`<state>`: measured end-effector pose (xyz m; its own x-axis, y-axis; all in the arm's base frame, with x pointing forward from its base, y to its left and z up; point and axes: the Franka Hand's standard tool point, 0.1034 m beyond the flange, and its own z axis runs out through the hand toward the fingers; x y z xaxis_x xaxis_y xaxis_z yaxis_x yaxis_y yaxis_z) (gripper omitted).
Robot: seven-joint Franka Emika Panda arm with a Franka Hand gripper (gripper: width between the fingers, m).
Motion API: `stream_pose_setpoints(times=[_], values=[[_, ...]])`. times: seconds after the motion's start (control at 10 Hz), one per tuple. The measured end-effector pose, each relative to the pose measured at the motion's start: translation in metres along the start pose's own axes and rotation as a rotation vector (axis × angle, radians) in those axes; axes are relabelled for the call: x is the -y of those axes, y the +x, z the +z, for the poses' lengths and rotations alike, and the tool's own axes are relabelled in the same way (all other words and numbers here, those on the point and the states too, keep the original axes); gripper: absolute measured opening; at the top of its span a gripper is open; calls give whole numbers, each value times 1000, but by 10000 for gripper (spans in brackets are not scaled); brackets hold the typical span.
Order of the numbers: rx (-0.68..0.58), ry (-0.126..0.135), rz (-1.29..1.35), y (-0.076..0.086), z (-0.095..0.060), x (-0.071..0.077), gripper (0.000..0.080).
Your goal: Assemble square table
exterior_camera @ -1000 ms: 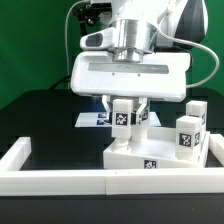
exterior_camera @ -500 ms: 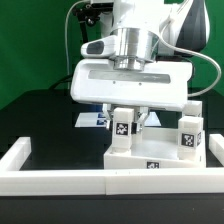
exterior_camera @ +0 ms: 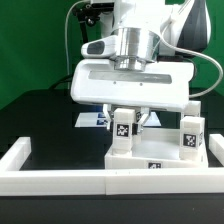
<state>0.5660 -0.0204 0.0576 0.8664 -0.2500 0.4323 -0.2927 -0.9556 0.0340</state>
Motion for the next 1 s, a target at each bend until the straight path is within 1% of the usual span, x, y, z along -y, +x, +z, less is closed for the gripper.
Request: stream_pose_setpoints(times=[0.1,0.2,0.3,0.4,0.7,0.8,0.9,1.0], values=[[0,0,0,0,0,0,539],[0,0,0,0,0,0,539],[0,0,0,0,0,0,626],[0,0,0,0,0,0,642],[3,1,-1,1,-1,0,648],[3,11,-4,7,-9,-1,648],[-6,17,-4,14,-17,-6,648],[-3,21,-1,19,-22,-9,648]])
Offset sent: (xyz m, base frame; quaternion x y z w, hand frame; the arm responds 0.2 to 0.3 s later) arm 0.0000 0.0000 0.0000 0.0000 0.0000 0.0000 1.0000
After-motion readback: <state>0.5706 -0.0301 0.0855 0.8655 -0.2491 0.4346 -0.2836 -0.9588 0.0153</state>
